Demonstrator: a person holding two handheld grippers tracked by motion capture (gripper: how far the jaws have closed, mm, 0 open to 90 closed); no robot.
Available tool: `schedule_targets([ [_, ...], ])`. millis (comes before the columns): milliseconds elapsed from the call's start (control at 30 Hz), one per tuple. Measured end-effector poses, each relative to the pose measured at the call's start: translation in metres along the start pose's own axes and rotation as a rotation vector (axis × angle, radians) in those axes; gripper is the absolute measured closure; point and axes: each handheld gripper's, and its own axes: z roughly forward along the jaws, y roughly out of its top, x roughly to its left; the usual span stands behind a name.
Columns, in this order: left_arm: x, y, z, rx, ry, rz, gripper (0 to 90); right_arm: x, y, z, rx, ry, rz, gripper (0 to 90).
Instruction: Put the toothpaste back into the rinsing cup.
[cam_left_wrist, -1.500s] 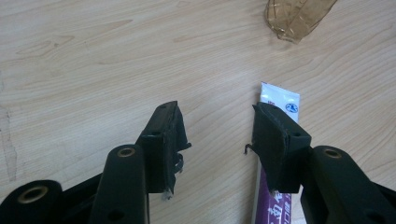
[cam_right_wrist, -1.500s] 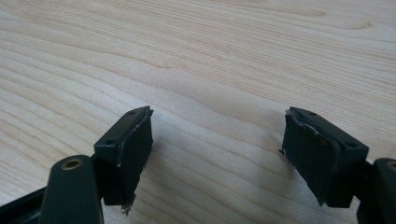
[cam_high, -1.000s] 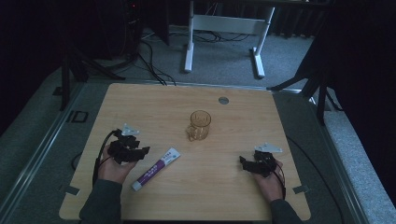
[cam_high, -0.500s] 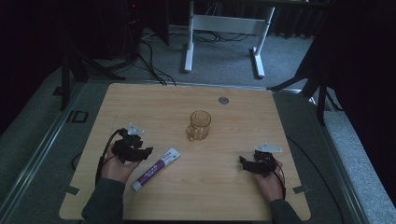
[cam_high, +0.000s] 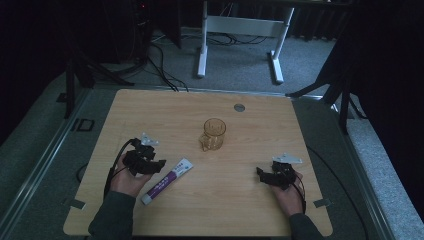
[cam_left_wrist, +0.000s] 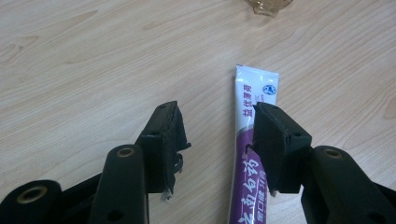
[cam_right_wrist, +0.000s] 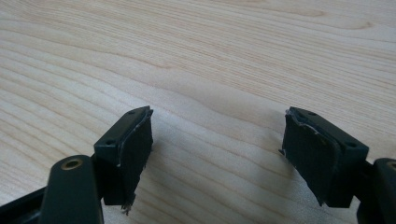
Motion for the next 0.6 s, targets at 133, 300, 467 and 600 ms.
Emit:
schedule_targets([
  [133, -0.0012, 0.0002, 0.0011, 0.012, 0.004, 0.004, 50.9, 0.0000, 0.0000, 0.0000, 0.000, 0.000, 0.000, 24.3],
  [300, -0.0031, 0.0009, 0.0015, 0.021, 0.000, 0.013, 50.9, 0.0000, 0.0000, 0.0000, 0.000, 0.000, 0.000, 24.3],
  [467, -0.0048, 0.0018, 0.0024, 0.033, 0.001, 0.022, 50.9, 0.0000, 0.0000, 0.0000, 0.000, 0.000, 0.000, 24.3],
  [600, -0.0066, 0.0027, 0.0027, 0.044, 0.003, 0.031, 50.9, 0.0000, 0.0000, 0.0000, 0.000, 0.000, 0.000, 24.2],
])
